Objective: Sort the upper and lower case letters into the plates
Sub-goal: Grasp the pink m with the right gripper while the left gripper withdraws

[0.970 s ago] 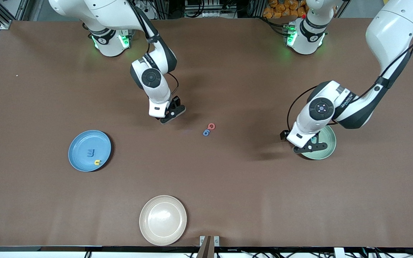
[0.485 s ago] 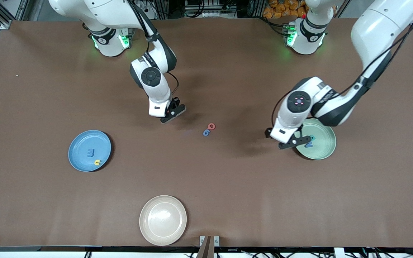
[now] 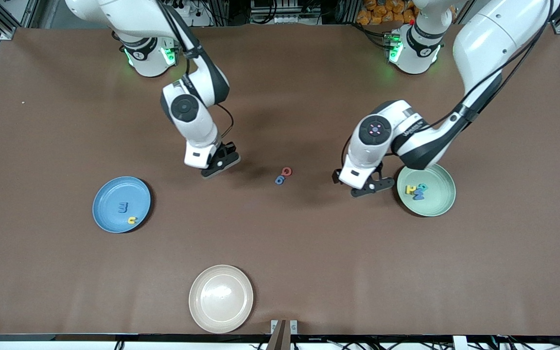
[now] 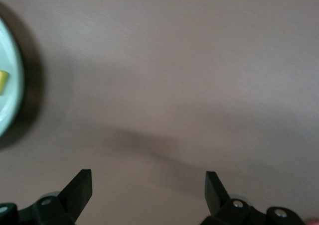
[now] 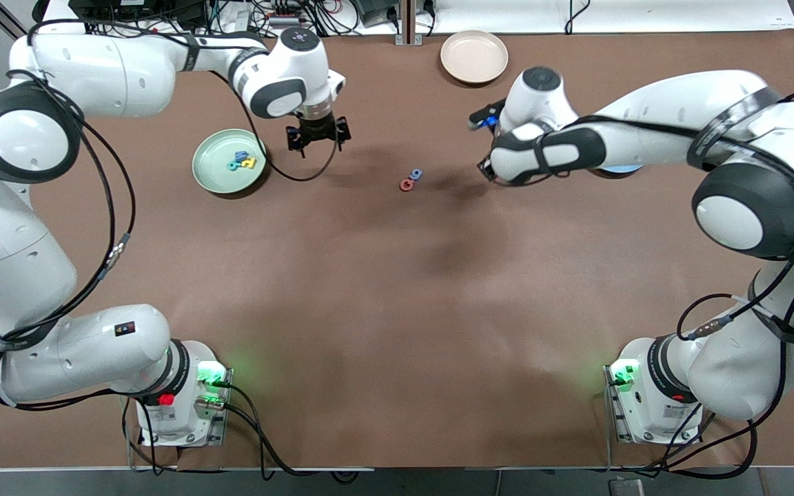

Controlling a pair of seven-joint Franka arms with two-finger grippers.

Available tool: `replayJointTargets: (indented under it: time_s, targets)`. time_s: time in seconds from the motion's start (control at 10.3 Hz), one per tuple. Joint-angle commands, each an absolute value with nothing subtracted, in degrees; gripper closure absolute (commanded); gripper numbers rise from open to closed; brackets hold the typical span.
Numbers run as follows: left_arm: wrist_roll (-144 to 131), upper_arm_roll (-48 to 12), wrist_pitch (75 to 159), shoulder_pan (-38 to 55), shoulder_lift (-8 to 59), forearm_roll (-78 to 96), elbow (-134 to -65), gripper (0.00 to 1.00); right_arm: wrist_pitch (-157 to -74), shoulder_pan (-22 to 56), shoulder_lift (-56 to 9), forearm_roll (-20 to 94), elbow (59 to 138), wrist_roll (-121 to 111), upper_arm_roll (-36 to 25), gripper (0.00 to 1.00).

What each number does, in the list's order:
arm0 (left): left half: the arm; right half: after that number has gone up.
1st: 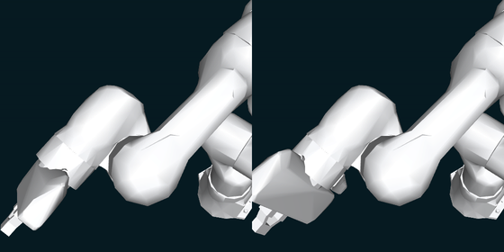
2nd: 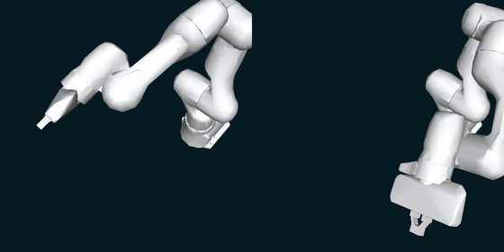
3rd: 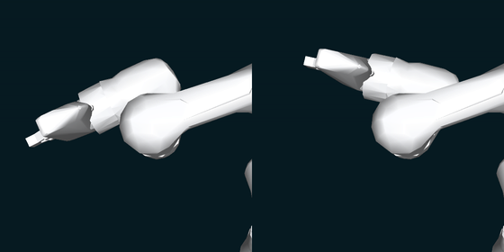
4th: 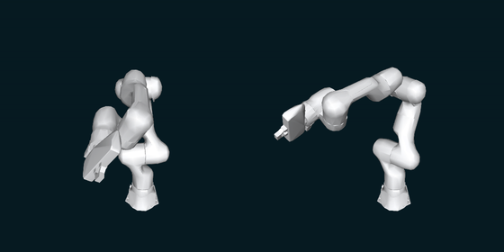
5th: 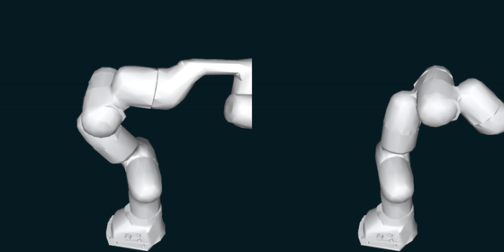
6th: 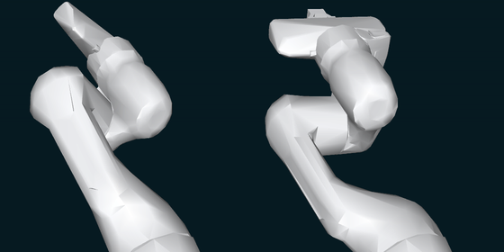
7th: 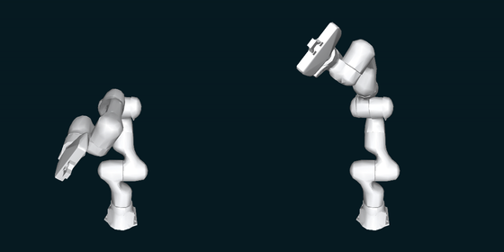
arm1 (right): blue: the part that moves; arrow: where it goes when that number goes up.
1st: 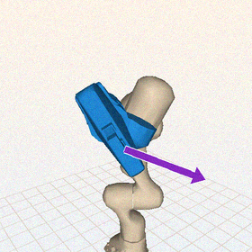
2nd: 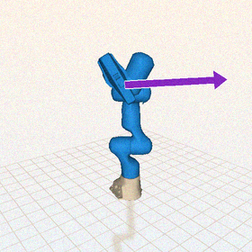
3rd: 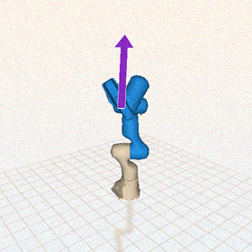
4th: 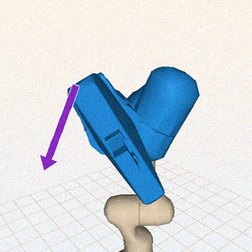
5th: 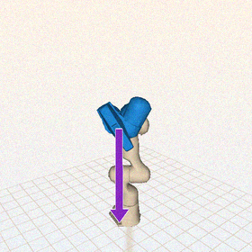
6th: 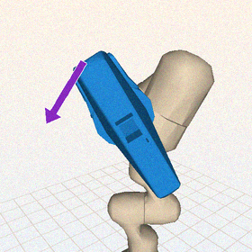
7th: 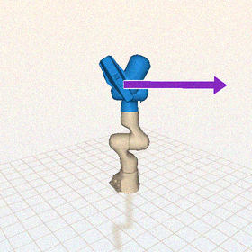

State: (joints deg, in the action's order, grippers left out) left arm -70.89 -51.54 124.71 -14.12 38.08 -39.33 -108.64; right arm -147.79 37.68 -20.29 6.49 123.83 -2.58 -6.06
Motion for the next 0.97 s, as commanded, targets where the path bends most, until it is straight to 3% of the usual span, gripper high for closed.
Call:
replayJointTargets:
  time_s: [0.0, 0.29, 0.87]
  targets:
    - [-68.9, -50.3, 124.0, -7.8, 38.5, -39.1, -106.4, 0.0, -143.5, 33.2, -19.2, 2.3, 120.8, -1.6, -5.5, 1.0]
    - [-62.9, -46.3, 124.0, 1.1, 40.2, -38.2, -101.6, 0.0, -142.4, 27.2, -18.6, -1.1, 119.4, -1.6, -5.6, 1.0]
    - [-47.8, -45.9, 124.9, 6.5, 45.6, -38.3, -97.8, 0.0, -142.3, 19.3, -18.6, -6.8, 119.1, -1.6, -8.7, 1.0]
